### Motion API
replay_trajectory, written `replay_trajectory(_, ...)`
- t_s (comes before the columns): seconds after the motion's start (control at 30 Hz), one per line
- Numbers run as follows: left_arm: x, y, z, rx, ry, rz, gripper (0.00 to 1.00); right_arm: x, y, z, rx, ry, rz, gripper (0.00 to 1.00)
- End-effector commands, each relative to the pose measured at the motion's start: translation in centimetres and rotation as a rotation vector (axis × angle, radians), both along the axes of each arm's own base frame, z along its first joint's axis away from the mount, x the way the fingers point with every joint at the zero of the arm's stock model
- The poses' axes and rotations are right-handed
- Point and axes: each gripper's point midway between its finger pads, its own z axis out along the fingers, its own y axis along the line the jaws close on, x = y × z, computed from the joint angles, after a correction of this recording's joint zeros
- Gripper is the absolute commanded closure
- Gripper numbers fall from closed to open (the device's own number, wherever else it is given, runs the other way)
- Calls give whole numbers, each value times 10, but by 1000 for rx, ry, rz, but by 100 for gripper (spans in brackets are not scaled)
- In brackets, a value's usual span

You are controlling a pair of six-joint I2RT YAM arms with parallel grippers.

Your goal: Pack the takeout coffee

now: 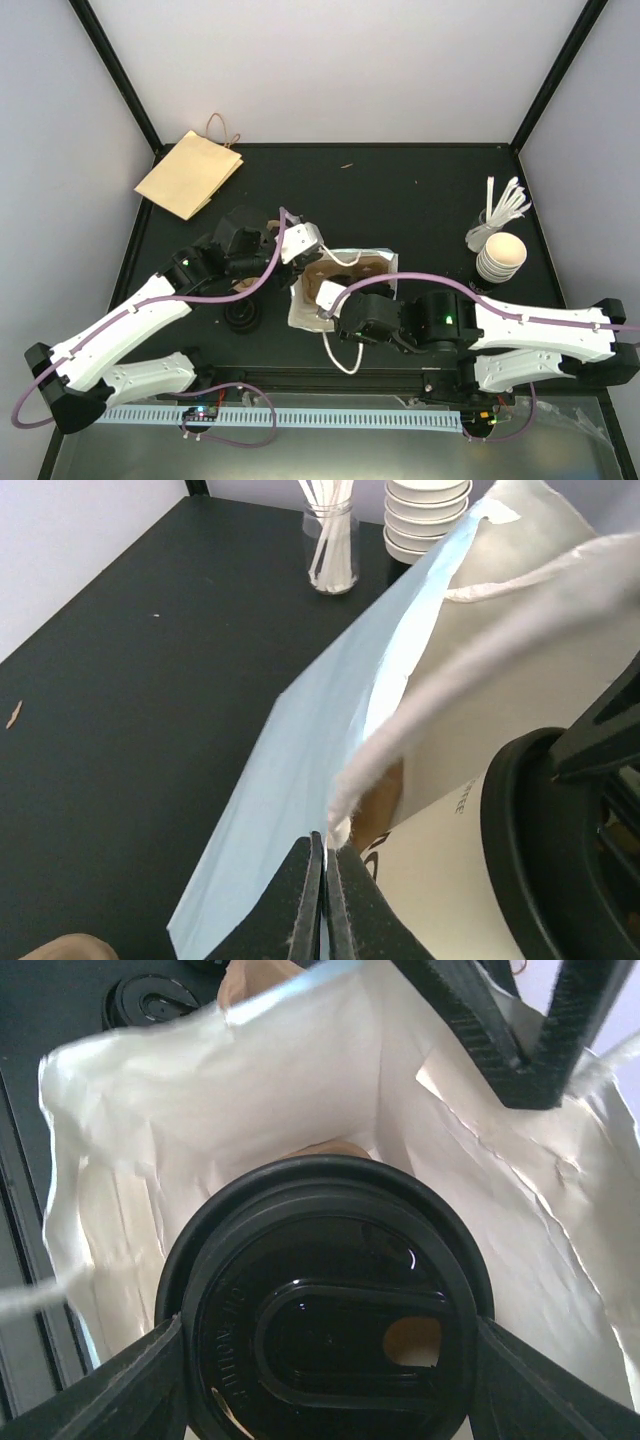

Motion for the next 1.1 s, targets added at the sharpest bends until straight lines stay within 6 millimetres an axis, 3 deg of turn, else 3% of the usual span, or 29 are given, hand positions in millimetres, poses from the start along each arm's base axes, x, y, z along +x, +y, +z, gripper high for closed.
replay_trajectory(0.0,-8,-5,3,-15,2,-29,99,-1,5,10,16,-96,66,39)
replay_trajectory(0.23,-9,0,5,-1,-23,-4,98,-20,-1,-36,-96,-137,199,36)
replay_trajectory(0.53,-33,-3,0,38,-36,-28,98,-33,-5,-66,-162,-159,259,36)
replay_trajectory(0.8,-58,-8,-15,66,5,-27,98,-20,-5,-77,-182,-259,186,36)
replay_trajectory(1.07,-71,-16,-11,20,13,-46,98,-17,7,-80,-130,-330,197,36)
